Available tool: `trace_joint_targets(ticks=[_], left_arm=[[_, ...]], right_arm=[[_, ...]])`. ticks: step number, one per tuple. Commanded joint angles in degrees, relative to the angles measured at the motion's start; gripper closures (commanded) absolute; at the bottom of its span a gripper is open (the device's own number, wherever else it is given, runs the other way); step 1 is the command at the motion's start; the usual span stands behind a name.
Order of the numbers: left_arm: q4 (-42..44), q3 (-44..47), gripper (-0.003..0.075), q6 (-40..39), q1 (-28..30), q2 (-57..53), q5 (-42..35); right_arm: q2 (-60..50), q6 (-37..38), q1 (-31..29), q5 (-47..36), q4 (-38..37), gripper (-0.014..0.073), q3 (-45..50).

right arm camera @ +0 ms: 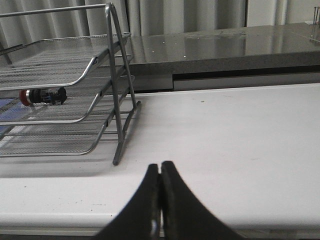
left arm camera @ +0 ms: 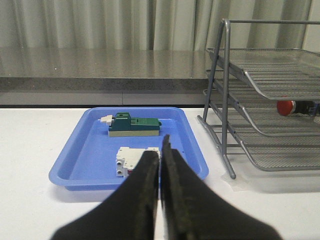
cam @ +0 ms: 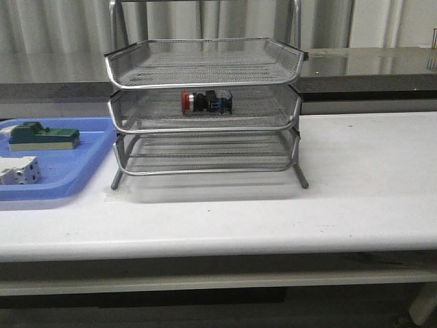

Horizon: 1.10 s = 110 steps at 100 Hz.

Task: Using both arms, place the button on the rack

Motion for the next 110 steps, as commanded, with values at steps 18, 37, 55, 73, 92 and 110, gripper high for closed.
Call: trace_joint_targets(ticks=[18,37,55,73,92,110], left_arm=[[0.4,2.6,0.0716,-0.5,0.4,-1.9,-7.3],[0.4,2.6,0.0716,-0.5,0.4,-1.9,-7.2],[0.4,2.6,0.0716,-0.5,0.4,-1.9,-7.2],[0.4,2.6,0.0716,-0.5,0.4,-1.9,-7.2],[0.4,2.6,0.0716,-0.4,0.4,-1.9,-7.2],[0.4,2.6,0.0716,-0.4,0.4,-1.9,-7.2]], right_arm=[[-1.1,0.0,-0.3,-5.0,-0.4,0.066,-1.0],[-1.1,0.0,-0.3,-5.0,-0.4,0.066,-1.0],[-1.1,0.0,-0.3,-5.0,-0.4,0.066,-1.0],[-1.1,0.0,-0.3,-5.0,-0.4,0.066,-1.0],[-1.1,0.0,-0.3,-5.0,-0.4,0.066,-1.0],[-1.1,0.0,-0.3,-5.0,-0.4,0.066,-1.0]])
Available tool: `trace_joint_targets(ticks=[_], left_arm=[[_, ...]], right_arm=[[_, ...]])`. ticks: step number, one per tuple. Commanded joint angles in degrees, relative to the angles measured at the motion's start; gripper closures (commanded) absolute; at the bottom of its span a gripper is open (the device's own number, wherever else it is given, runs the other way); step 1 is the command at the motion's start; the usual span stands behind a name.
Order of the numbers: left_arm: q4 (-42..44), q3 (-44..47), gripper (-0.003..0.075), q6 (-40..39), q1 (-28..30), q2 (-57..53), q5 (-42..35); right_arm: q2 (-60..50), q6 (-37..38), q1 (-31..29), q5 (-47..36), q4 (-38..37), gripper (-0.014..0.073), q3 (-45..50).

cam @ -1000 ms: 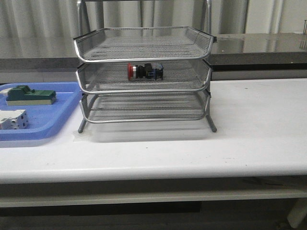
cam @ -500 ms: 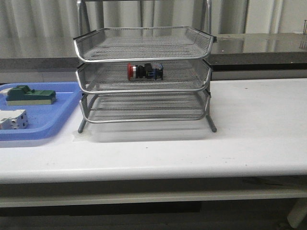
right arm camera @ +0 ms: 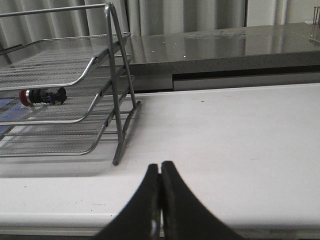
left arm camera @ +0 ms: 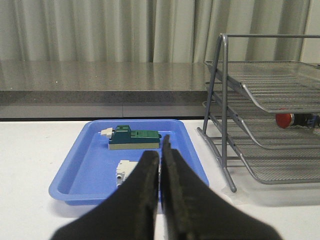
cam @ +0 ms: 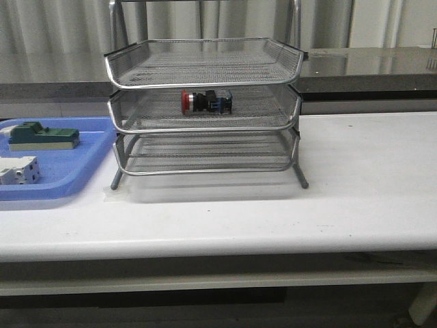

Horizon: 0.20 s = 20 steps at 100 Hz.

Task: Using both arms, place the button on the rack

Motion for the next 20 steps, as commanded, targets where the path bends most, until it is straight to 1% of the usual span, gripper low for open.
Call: trace_joint_targets(ticks=[1,20], left_arm=[[0.1,2.6,0.0716,-0.4,0.4,-1.9,-4.7],[0.1,2.6,0.0716,-0.4,0.4,-1.9,-4.7]], right_arm=[[-1.1,0.0,-0.3,-5.0,-0.4,0.066,-1.0],[-1.1,0.0,-0.3,-5.0,-0.4,0.066,-1.0]])
